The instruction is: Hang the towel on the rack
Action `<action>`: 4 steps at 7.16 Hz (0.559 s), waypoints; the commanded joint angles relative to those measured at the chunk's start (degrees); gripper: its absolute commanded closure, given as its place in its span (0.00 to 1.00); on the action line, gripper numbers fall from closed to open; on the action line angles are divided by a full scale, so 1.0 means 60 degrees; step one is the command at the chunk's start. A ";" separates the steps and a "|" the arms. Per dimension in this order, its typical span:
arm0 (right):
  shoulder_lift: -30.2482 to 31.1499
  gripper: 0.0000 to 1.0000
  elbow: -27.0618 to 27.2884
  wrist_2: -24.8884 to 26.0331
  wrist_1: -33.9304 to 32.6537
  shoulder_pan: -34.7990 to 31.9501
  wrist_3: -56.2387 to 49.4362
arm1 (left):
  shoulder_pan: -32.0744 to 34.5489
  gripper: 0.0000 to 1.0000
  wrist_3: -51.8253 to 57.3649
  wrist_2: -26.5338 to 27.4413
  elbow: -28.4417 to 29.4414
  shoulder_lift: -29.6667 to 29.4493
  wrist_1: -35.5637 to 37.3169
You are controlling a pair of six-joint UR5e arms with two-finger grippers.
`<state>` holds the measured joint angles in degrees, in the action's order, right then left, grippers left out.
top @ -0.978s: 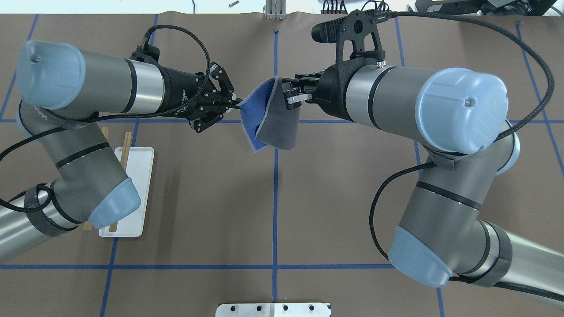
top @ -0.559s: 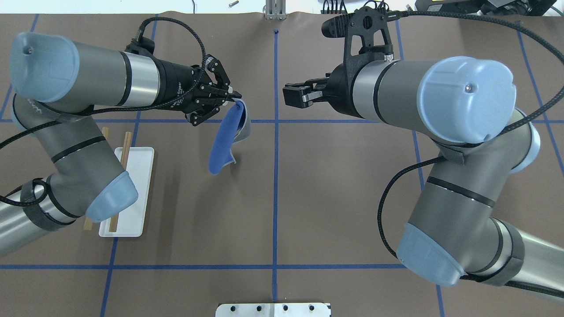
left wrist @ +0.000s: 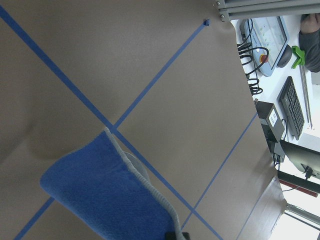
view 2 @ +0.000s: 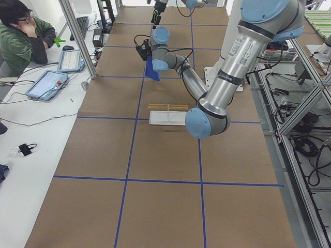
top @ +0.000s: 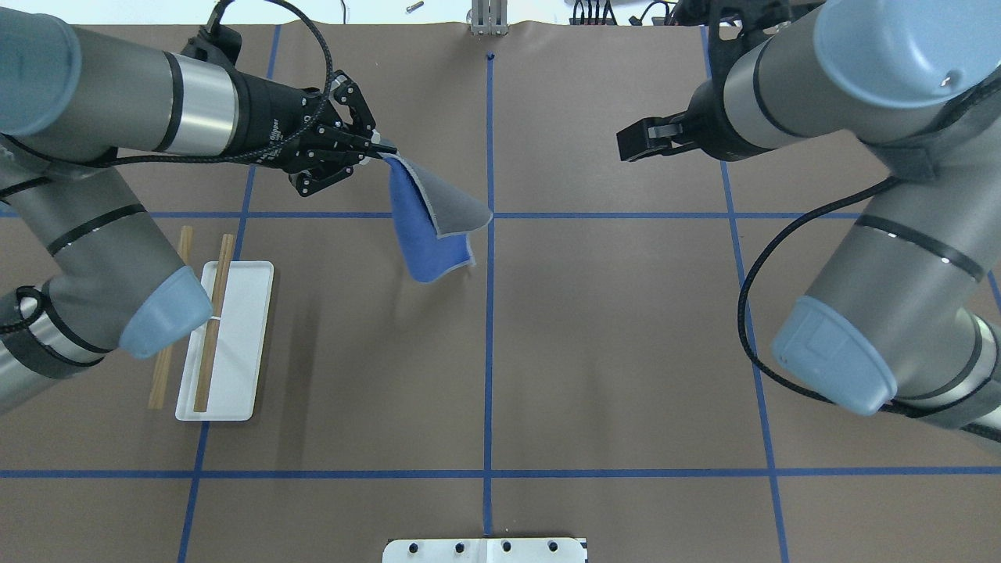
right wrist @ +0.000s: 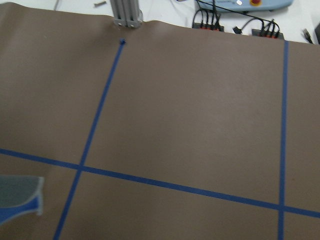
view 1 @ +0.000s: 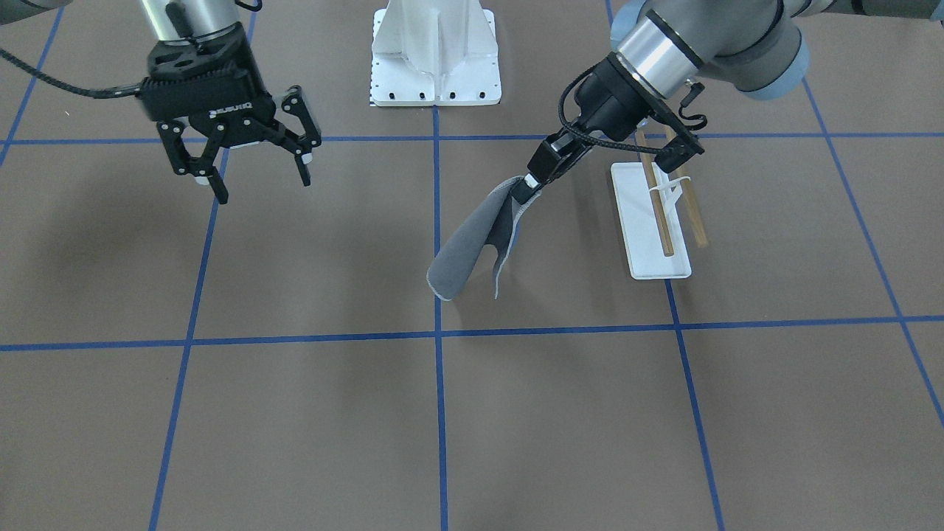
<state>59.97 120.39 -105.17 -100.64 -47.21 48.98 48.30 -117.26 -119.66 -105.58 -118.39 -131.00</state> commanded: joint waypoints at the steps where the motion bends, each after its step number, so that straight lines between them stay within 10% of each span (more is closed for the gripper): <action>1: 0.0376 0.00 -0.0579 -0.0840 -0.1267 -0.0975 -0.1533 | 0.1029 1.00 0.2989 -0.1509 -0.0214 0.0640 0.0006; 4: 0.2449 0.00 -0.0700 -0.1690 -0.1377 -0.2367 -0.4962 | 0.1325 1.00 0.6685 -0.2423 -0.0537 0.2585 -0.0023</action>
<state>69.45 116.32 -113.68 -109.11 -58.20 26.63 55.51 -85.93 -132.31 -108.36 -107.70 -131.03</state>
